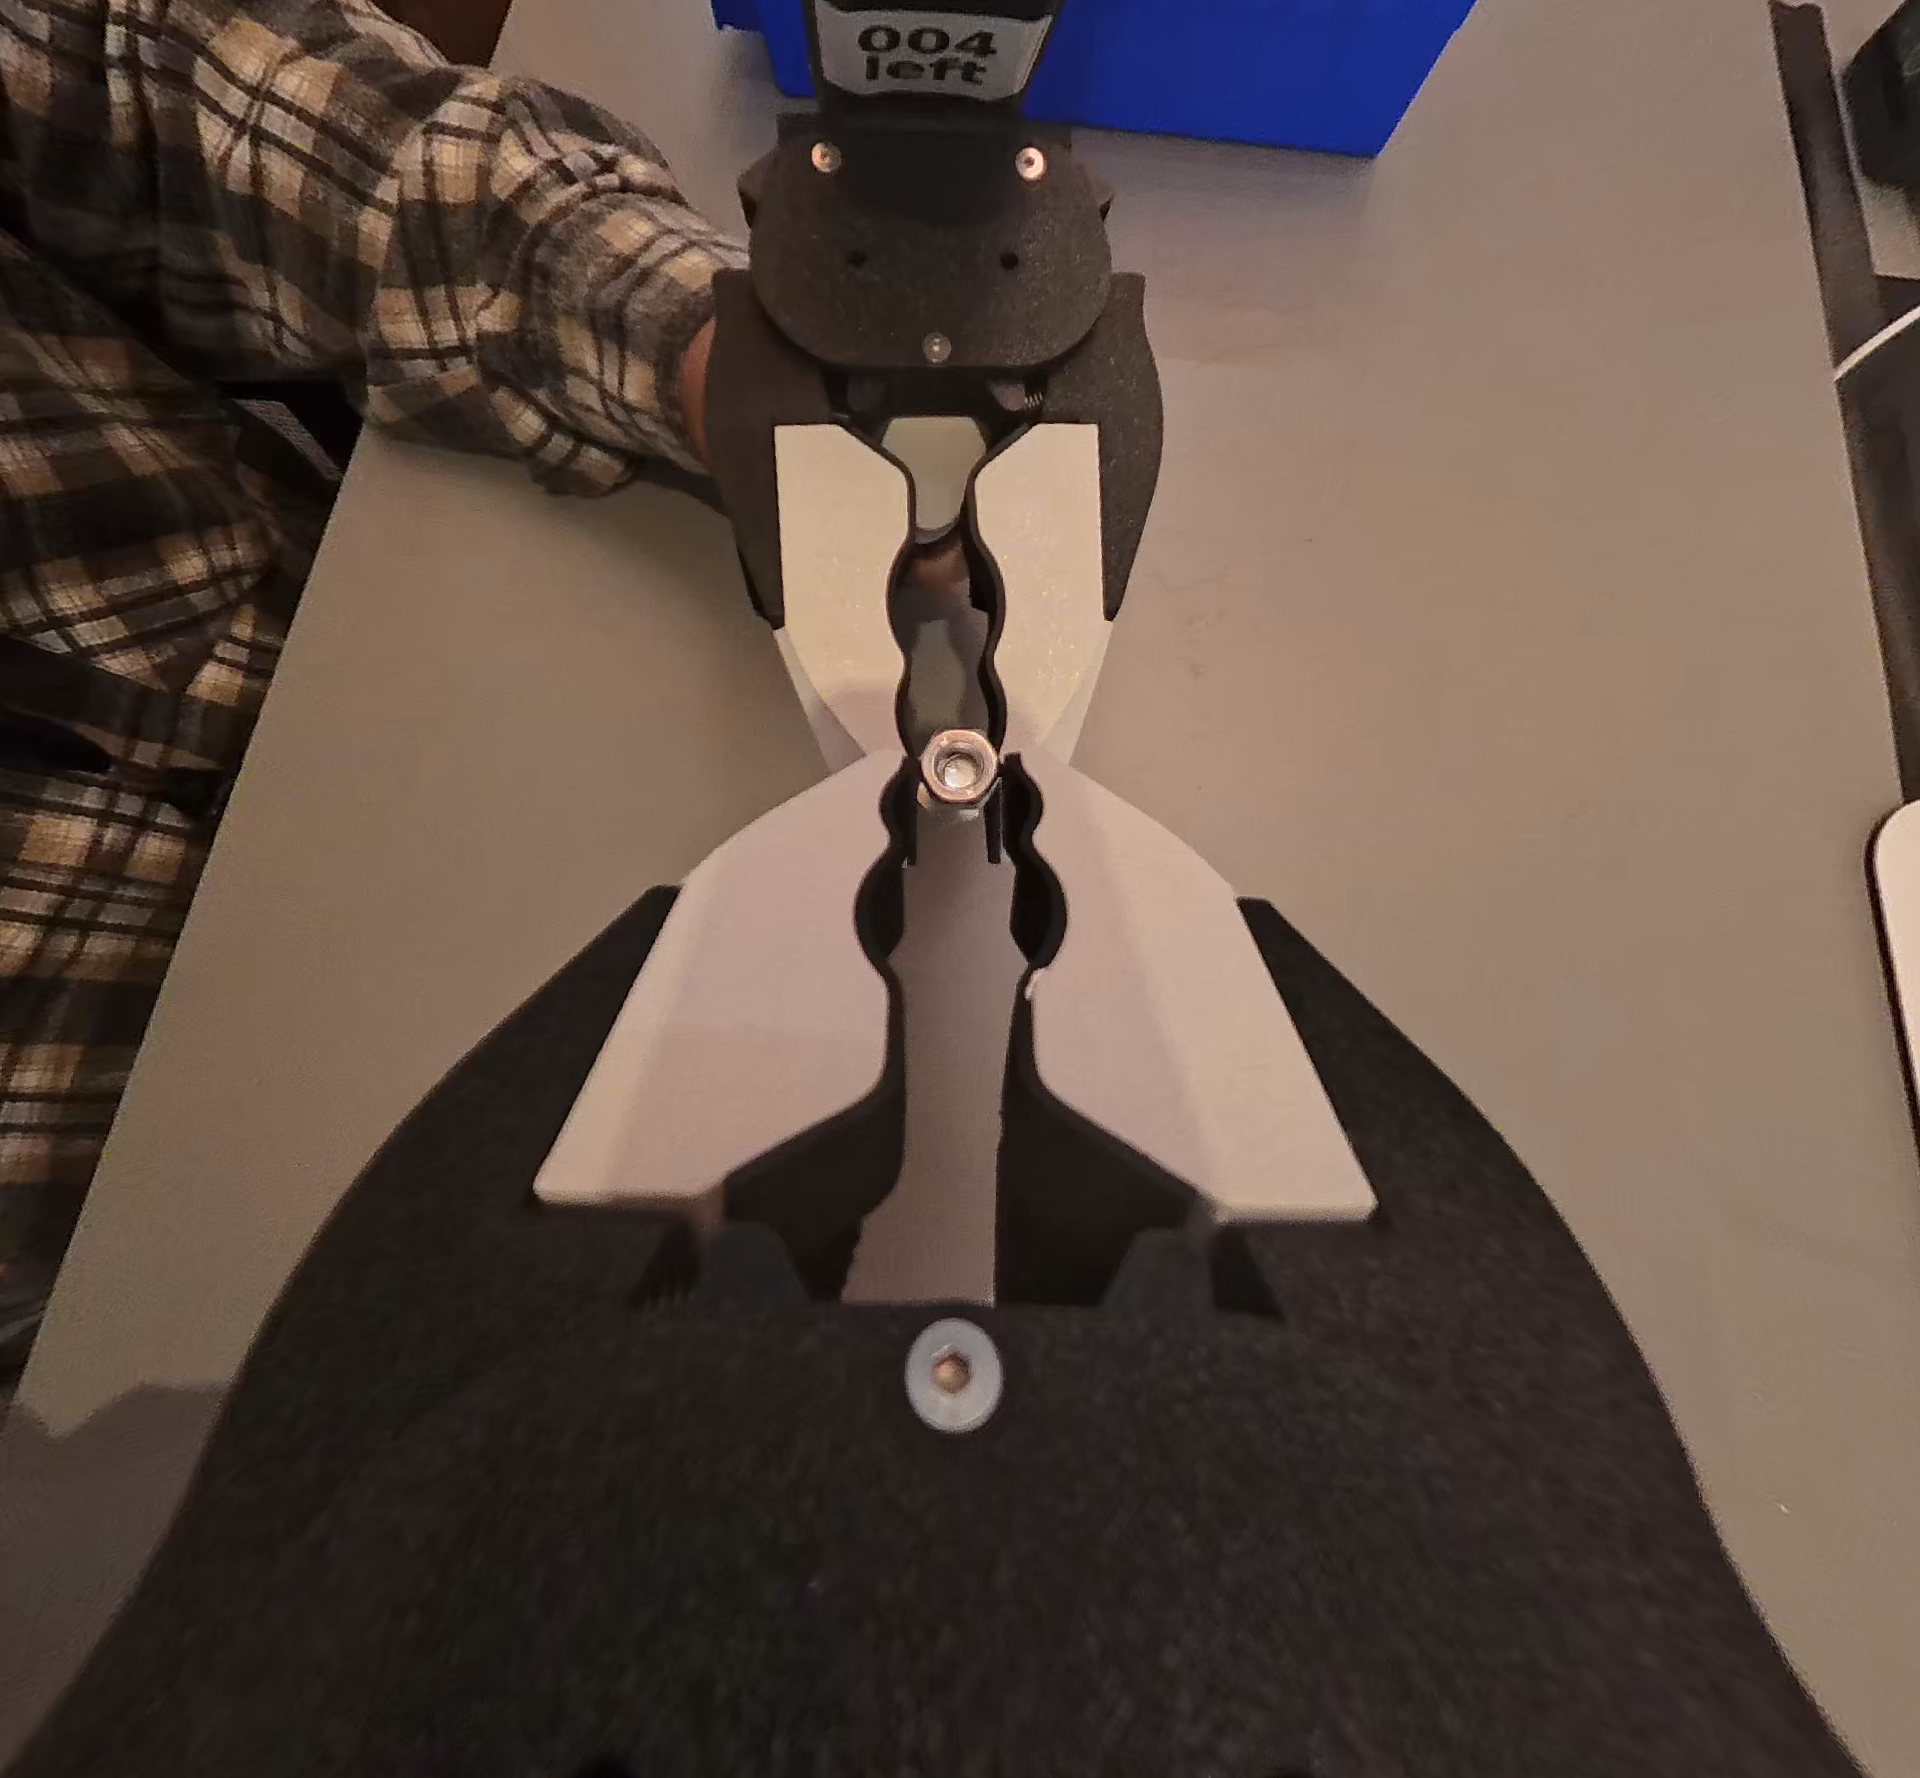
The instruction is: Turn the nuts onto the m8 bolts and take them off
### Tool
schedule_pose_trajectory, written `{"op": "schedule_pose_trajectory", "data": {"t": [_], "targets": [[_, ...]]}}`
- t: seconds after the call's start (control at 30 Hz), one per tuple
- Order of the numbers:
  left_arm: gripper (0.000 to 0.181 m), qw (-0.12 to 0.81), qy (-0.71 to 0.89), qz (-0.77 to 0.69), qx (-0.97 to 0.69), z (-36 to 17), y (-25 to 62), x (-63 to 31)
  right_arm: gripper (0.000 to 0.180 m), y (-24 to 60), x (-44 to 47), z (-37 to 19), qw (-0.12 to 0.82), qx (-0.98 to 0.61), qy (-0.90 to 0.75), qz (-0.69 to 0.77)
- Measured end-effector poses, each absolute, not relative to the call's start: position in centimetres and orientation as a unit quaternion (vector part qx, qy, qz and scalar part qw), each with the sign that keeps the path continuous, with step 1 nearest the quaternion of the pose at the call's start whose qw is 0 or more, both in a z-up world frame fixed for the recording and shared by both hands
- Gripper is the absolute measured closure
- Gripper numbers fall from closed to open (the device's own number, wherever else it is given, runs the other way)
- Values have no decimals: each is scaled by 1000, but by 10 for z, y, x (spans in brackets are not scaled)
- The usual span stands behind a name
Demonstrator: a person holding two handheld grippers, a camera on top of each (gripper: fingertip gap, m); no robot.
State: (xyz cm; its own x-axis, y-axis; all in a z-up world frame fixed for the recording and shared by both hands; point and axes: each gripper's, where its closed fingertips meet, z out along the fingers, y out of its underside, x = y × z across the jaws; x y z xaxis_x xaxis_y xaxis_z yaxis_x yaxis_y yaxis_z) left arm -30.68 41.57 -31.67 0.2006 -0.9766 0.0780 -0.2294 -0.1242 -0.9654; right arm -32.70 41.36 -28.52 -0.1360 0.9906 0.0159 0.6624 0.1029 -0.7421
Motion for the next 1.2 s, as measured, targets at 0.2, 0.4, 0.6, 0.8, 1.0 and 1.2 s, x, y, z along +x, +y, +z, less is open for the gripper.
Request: {"op": "schedule_pose_trajectory", "data": {"t": [0.2, 0.4, 0.6, 0.8, 1.0, 1.2], "targets": [[165, 455, 477, -416, -627, -316, 416, -307, 164, 415, -327, -284, 276, -598, -687, 307], [165, 454, 477, -417, -626, -315, 416, -307, 164, 414, -327, -285, 275, -597, -690, 304], [165, 454, 476, -417, -627, -315, 416, -307, 162, 414, -327, -286, 275, -595, -691, 304], [165, 455, 474, -418, -627, -315, 417, -308, 148, 414, -328, -279, 295, -586, -690, 306], [165, 462, 460, -437, -619, -306, 417, -311, 111, 409, -329, -256, 407, -542, -602, 423], [165, 464, 455, -445, -616, -305, 417, -310, 93, 397, -338, -262, 444, -514, -566, 469]]}}
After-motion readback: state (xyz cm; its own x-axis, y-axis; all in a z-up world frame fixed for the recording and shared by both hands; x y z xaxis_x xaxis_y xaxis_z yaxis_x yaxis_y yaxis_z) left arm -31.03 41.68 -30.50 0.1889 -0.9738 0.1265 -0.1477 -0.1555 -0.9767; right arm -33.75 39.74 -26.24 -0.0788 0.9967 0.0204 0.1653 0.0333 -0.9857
